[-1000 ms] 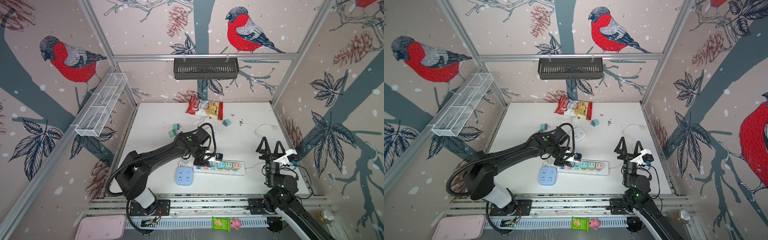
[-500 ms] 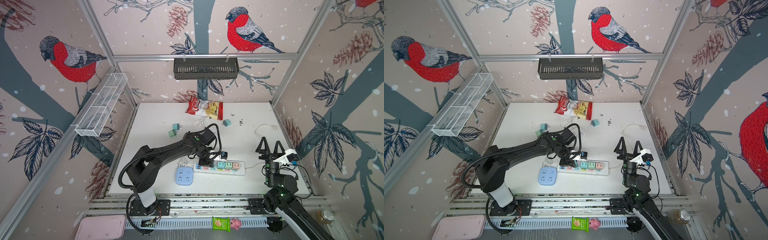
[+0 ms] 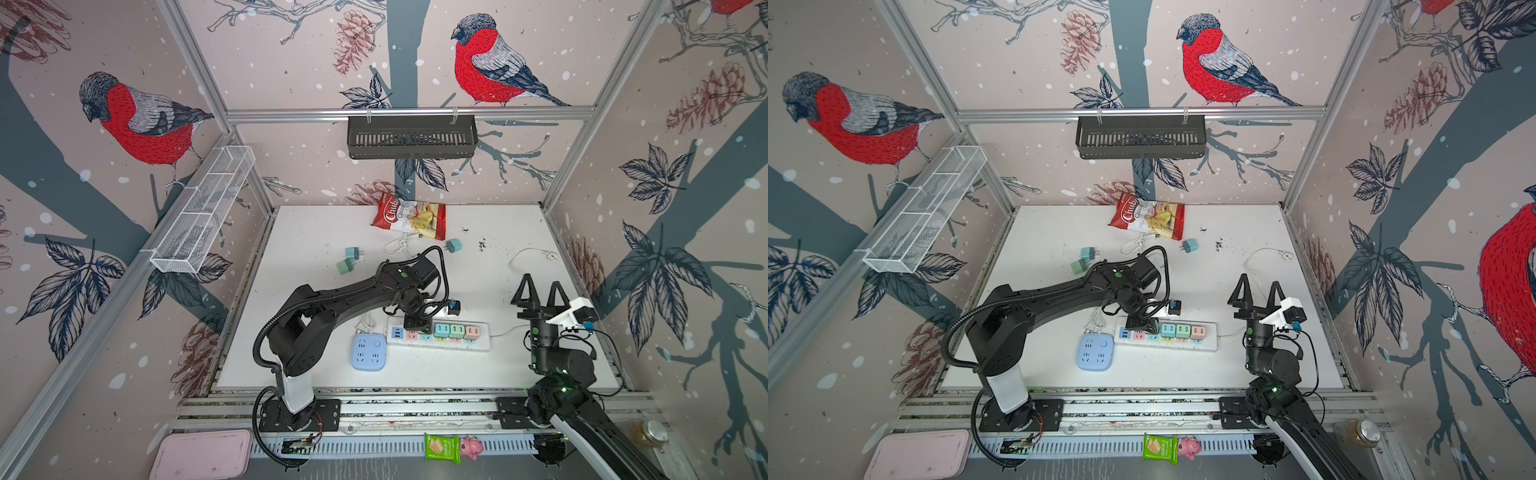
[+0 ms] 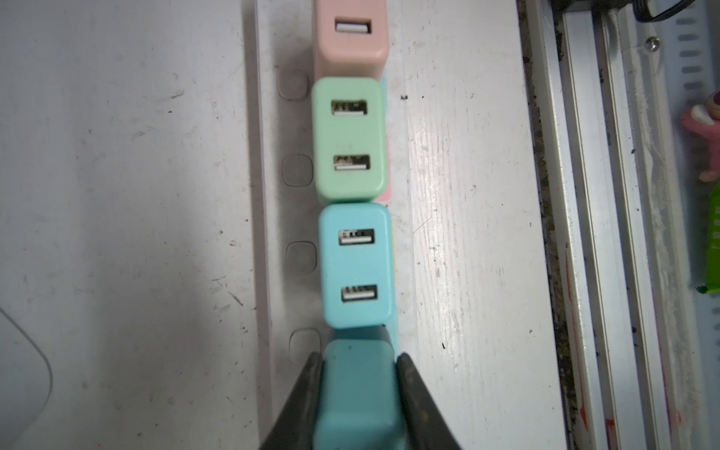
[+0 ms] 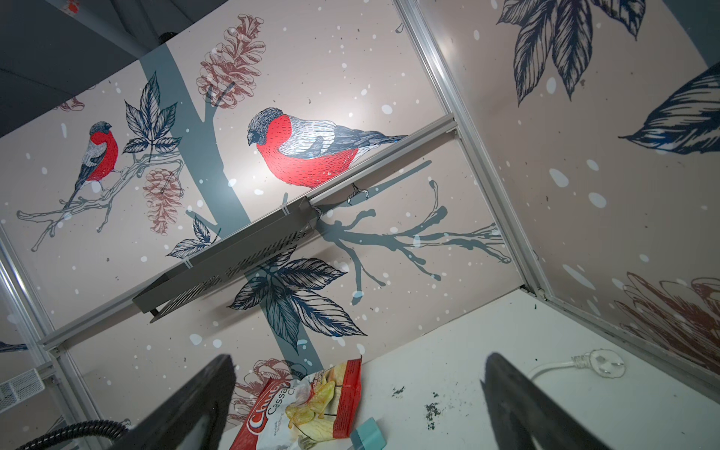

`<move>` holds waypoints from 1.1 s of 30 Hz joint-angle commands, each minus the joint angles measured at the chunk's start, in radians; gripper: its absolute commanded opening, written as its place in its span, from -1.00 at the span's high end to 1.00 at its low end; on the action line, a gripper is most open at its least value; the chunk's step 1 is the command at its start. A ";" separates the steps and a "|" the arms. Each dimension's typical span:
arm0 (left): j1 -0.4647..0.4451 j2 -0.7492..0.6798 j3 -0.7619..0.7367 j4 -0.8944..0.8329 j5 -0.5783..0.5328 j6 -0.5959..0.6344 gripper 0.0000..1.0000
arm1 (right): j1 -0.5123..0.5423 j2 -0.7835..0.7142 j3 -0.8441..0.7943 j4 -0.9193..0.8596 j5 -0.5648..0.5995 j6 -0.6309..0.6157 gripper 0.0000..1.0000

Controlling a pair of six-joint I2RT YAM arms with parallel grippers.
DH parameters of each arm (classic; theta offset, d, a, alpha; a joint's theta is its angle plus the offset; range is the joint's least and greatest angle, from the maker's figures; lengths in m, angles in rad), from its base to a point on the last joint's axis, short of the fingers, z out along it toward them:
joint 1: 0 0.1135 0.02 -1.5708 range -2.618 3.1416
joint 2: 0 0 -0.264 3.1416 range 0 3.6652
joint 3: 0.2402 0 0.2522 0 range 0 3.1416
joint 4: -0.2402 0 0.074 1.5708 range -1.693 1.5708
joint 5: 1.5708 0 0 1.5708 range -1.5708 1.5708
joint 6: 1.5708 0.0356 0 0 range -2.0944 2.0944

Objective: Insert the plug
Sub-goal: 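Carry the teal adapter over the socket beside the plugged teal adapter with the left gripper, then press the teal adapter into the socket and open the left gripper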

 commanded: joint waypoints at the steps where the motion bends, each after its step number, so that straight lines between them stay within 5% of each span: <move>1: -0.004 0.005 0.004 -0.030 -0.023 -0.004 1.00 | -0.003 0.002 -0.211 0.014 -0.010 0.007 -0.99; 33: -0.052 0.067 0.034 -0.076 -0.114 -0.018 1.00 | -0.008 0.002 -0.208 0.010 -0.019 0.013 -0.99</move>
